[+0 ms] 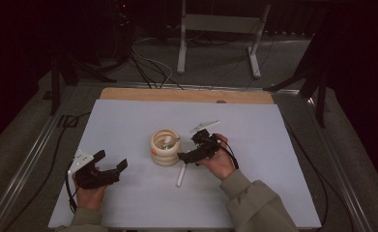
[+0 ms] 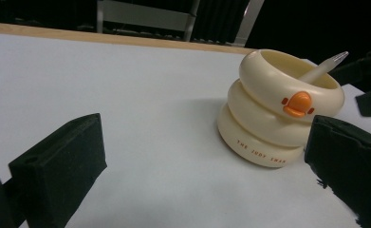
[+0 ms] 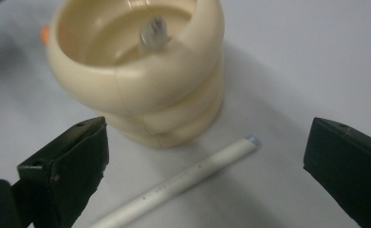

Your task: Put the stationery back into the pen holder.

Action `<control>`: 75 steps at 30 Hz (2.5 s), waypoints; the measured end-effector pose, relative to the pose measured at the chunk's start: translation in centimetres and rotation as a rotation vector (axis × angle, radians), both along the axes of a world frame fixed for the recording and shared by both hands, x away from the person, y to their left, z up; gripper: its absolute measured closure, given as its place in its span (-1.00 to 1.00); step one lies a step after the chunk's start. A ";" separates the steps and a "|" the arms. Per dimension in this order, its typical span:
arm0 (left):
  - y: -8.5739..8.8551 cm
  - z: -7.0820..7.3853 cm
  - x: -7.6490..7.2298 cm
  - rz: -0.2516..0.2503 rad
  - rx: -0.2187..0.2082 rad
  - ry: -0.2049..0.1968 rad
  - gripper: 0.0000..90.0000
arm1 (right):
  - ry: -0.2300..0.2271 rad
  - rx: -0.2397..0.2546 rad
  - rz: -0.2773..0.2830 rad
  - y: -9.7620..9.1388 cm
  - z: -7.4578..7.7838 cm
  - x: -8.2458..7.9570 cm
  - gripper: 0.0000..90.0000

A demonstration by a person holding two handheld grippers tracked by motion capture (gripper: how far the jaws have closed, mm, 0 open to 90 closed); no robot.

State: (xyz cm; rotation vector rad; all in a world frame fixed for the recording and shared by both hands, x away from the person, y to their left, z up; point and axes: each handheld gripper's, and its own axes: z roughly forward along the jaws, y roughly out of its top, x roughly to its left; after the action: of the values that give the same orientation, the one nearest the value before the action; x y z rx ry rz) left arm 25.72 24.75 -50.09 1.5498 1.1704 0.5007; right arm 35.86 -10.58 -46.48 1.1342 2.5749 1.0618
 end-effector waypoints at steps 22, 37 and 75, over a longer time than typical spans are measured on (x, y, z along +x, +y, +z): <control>0.0 0.0 0.0 -0.001 -0.001 0.000 -1.00 | 0.027 -0.114 0.016 1.8 -3.1 -0.6 -0.97; 0.0 0.0 0.0 0.001 -0.004 -0.001 -1.00 | 0.053 -0.162 0.003 2.1 -4.5 -0.4 -0.87; -0.1 0.0 0.0 0.002 0.006 0.006 -1.00 | 0.082 -0.336 0.023 1.0 -3.8 0.2 0.76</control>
State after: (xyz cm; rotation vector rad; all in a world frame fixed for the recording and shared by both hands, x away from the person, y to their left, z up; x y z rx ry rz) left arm 25.68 24.66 -50.09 1.5562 1.1756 0.5011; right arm 36.04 -9.61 -50.28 1.0828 2.6980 0.5632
